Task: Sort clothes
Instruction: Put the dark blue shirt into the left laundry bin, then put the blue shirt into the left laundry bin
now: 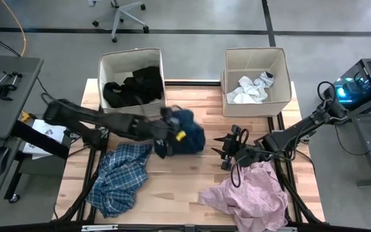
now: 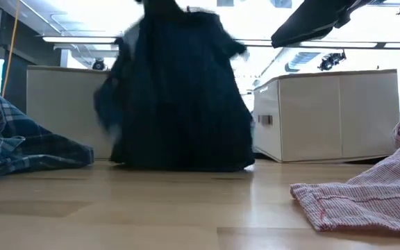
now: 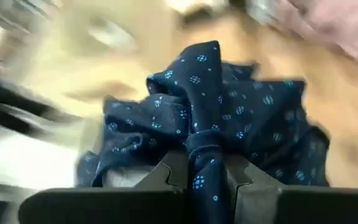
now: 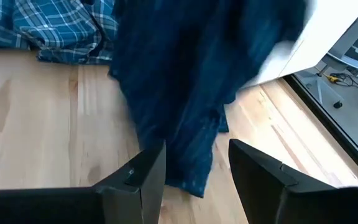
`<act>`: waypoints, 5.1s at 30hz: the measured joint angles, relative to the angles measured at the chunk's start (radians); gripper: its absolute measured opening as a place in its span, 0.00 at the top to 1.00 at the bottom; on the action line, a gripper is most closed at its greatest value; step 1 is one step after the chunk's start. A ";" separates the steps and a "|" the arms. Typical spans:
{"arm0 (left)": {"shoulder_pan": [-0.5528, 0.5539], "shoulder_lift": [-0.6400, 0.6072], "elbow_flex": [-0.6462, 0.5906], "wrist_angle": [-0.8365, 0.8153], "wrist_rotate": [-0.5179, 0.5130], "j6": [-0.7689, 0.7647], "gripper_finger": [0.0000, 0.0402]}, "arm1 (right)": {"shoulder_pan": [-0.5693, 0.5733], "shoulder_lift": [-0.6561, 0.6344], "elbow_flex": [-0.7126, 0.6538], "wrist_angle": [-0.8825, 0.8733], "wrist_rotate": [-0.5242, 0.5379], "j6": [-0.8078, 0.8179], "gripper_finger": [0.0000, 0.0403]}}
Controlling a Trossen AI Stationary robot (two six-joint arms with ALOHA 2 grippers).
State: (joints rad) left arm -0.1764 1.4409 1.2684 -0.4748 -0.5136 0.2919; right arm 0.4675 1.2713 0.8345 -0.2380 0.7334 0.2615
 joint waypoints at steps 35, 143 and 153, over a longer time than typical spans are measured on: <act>0.772 -0.036 0.364 -0.653 0.100 0.225 0.92 | -0.010 0.000 0.000 0.045 0.058 -0.061 0.60; -0.466 -0.206 -0.720 -0.096 0.495 -1.719 0.78 | -0.301 0.665 0.639 -0.130 -0.491 -0.464 0.36; -0.126 0.075 -0.722 0.991 0.200 -0.933 0.78 | -0.296 0.462 0.313 -0.116 -0.474 -0.314 0.36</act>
State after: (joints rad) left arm -0.3021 1.5154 0.5467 0.5164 -0.3137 -0.6413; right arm 0.1715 1.7331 1.1476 -0.3543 0.2589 -0.0524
